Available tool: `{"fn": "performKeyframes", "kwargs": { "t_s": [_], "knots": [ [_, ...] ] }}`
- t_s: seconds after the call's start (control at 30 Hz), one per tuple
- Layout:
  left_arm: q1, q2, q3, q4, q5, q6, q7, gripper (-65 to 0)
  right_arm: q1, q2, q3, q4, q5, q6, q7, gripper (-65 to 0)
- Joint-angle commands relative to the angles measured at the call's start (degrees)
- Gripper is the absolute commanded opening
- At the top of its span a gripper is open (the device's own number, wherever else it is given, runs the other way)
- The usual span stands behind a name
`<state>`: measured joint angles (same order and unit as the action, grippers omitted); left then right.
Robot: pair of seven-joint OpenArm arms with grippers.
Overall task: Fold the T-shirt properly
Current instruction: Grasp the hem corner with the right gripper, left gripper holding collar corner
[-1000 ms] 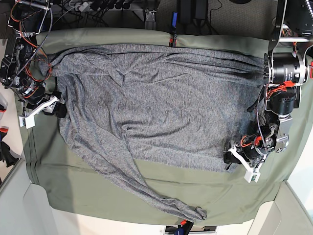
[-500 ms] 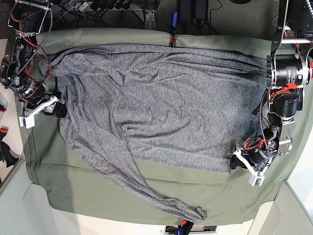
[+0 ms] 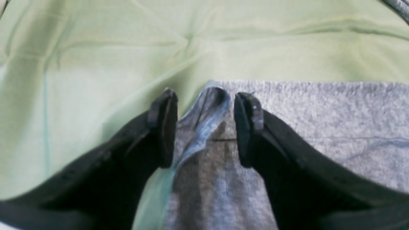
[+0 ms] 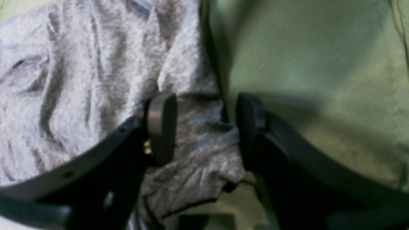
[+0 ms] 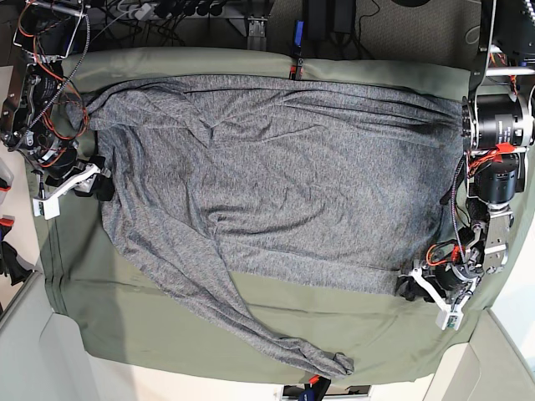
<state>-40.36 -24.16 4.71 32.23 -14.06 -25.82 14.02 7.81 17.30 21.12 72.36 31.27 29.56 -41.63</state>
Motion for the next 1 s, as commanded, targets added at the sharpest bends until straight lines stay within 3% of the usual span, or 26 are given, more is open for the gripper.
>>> {"fn": "performKeyframes", "kwargs": {
  "t_s": [0.0,0.17,0.3,0.47,0.53,0.63,0.7,0.97],
  "knots": [
    [-2.0,-0.7,-0.1,1.1,-0.2,1.3,-2.1,-33.3,1.0,0.8,0.1,0.7,0.6,0.3,0.5,-34.4],
    [-1.3,-0.7,-0.1,1.0,0.0,1.5,-2.7,-33.3,1.0,0.7,0.1,0.7,0.7,0.3,0.5,-34.4],
    [-0.3,-0.7,0.0,0.9,0.0,-2.5,-3.5,-33.2,1.0,0.7,0.1,0.7,0.7,0.3,0.4,-34.4],
    [0.9,-0.8,4.9,0.5,2.7,-4.5,-7.4,-32.8,1.0,0.8,0.1,0.7,0.7,0.3,0.2,-34.4],
    [1.2,-0.8,8.5,0.5,5.9,-4.2,-10.7,-29.3,1.0,0.8,0.1,0.7,0.7,0.3,0.2,-34.4],
    [1.4,-0.8,12.7,0.5,7.7,0.9,-12.9,-28.9,1.0,0.8,0.1,0.7,0.7,0.3,-0.5,-34.4],
    [1.3,-0.8,13.8,0.5,7.7,2.3,-13.4,-28.9,0.9,0.8,0.1,0.7,0.7,0.3,-0.9,-34.4],
    [1.2,-0.9,13.7,1.1,9.9,2.3,-13.9,-28.9,0.9,0.8,0.1,0.7,0.6,0.3,-0.8,-34.4]
  ]
}}
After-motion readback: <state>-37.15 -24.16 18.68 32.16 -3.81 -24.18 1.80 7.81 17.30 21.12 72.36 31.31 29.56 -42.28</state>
